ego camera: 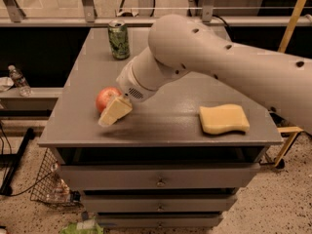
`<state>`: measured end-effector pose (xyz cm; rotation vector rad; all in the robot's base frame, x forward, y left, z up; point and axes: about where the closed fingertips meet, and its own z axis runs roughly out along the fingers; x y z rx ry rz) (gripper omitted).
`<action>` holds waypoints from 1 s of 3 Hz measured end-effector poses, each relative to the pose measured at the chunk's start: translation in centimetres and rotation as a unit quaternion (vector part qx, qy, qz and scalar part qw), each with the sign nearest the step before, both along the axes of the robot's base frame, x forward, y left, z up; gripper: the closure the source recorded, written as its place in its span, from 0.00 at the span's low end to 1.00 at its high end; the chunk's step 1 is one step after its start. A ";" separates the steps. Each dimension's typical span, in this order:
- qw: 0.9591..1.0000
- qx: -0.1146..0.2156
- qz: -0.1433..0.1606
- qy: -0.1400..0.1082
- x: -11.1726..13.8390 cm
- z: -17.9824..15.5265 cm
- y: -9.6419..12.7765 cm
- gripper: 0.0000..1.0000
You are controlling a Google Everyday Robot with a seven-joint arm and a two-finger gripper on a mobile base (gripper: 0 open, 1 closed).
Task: Move apple near green can
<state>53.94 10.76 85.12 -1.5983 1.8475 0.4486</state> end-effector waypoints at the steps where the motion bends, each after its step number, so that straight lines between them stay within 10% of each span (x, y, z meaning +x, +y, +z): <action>1: 1.000 0.001 -0.002 0.002 0.1 -0.4 -0.2 0.41; 3: 0.999 0.014 -0.035 -0.012 1.2 0.6 -3.4 0.95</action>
Offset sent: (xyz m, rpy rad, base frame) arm 0.0086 -0.0190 -0.0020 0.0220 -0.0075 -0.0343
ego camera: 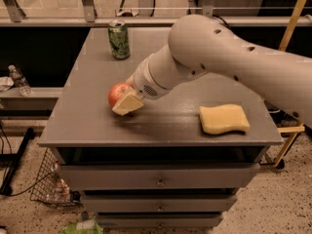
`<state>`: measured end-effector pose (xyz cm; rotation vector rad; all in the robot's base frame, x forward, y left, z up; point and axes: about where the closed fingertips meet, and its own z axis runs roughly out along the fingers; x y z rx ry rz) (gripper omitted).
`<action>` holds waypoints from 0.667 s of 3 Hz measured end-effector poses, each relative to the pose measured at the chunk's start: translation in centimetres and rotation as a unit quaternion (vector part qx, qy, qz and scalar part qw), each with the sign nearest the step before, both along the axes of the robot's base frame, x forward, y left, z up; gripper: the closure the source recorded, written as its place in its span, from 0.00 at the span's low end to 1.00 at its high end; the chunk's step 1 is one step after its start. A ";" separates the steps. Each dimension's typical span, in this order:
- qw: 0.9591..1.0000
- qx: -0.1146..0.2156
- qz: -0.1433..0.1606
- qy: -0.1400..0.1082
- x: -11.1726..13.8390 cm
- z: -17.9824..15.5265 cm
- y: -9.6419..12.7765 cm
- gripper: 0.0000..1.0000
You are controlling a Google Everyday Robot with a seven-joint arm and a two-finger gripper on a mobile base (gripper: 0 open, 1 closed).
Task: Move apple near green can
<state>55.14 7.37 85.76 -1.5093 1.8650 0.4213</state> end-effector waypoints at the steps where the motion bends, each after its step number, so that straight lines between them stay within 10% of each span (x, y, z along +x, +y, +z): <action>1: 0.999 0.017 -0.043 -0.017 1.8 1.7 -4.1 1.00; 2: 0.992 0.044 -0.111 -0.032 4.5 3.5 -10.4 1.00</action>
Offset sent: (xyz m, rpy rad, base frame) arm 0.0768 -0.1813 0.0501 0.1541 -0.0868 -0.3809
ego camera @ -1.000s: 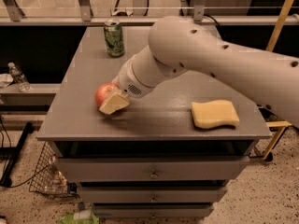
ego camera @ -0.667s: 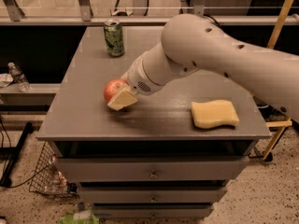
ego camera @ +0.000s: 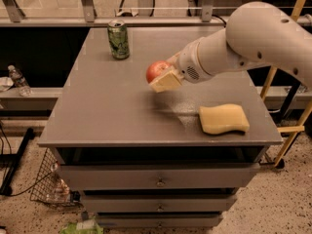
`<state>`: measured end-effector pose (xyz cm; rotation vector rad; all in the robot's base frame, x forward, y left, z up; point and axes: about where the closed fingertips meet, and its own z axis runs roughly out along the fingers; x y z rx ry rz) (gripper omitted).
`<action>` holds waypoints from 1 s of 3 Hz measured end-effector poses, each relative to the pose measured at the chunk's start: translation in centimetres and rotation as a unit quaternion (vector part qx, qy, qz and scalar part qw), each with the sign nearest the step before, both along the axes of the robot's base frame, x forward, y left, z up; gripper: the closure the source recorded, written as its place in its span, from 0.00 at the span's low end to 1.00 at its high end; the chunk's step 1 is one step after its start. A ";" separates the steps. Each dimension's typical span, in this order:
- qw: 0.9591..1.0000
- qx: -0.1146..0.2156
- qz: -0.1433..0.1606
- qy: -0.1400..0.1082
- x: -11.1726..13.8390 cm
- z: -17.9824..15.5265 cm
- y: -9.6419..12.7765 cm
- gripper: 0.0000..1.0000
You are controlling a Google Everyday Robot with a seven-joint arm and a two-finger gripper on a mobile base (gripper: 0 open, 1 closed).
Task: Move apple near green can
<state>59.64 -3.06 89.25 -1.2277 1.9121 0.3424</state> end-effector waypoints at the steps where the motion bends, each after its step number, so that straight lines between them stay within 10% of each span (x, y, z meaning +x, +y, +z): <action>1: 1.000 0.002 -0.002 -0.004 0.4 0.2 0.1 1.00; 3: 0.998 0.014 -0.024 -0.049 7.7 1.9 1.3 1.00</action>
Offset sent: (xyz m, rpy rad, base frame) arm 0.0683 0.0057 0.0240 0.0621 -0.1310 -0.0835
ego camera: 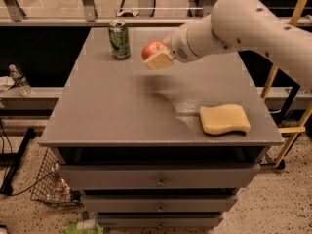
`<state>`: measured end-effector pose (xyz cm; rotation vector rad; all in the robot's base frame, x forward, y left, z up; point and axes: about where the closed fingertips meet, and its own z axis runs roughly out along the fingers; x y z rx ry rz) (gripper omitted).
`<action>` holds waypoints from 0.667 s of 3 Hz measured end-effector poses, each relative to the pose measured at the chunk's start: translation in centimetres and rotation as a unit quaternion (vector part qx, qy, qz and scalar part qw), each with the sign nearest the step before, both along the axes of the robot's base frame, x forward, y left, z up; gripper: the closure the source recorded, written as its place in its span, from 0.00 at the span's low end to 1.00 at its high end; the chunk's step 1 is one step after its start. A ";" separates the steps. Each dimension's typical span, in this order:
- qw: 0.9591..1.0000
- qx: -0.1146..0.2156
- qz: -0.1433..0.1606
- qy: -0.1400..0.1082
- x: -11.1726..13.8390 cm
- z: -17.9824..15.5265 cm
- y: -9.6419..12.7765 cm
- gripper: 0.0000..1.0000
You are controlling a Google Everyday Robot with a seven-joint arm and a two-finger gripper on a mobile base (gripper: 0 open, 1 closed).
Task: Move apple near green can
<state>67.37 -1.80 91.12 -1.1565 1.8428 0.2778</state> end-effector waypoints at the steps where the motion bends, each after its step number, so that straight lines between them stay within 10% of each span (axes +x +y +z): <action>1: 1.000 -0.009 0.002 0.000 4.8 0.0 1.2 1.00; 2: 1.000 -0.013 0.009 0.001 8.9 -0.3 2.7 1.00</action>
Offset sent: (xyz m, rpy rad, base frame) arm 0.1385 0.0415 -0.0042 -0.0352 0.0001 0.0276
